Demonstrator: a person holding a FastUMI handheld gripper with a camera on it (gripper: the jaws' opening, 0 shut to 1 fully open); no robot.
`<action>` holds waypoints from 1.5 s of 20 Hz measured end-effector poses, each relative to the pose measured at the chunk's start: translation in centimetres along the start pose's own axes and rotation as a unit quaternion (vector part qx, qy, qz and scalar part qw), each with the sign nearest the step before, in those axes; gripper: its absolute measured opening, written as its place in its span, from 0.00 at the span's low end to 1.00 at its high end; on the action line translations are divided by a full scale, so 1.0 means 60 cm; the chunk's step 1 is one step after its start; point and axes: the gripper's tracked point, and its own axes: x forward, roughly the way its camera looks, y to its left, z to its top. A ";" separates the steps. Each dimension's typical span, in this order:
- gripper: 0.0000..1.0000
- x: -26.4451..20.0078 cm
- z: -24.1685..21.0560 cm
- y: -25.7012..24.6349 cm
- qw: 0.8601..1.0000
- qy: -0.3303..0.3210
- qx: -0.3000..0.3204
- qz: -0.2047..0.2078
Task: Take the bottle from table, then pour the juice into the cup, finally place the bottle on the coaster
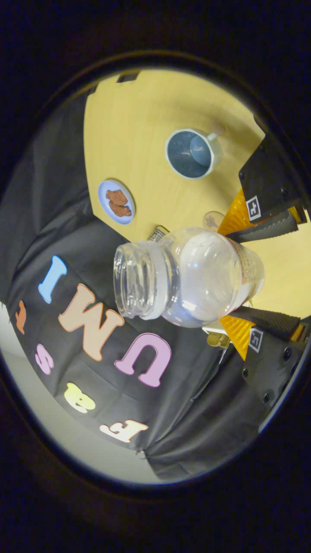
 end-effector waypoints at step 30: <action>0.74 0.041 -0.038 -0.021 0.926 0.061 0.371 0.013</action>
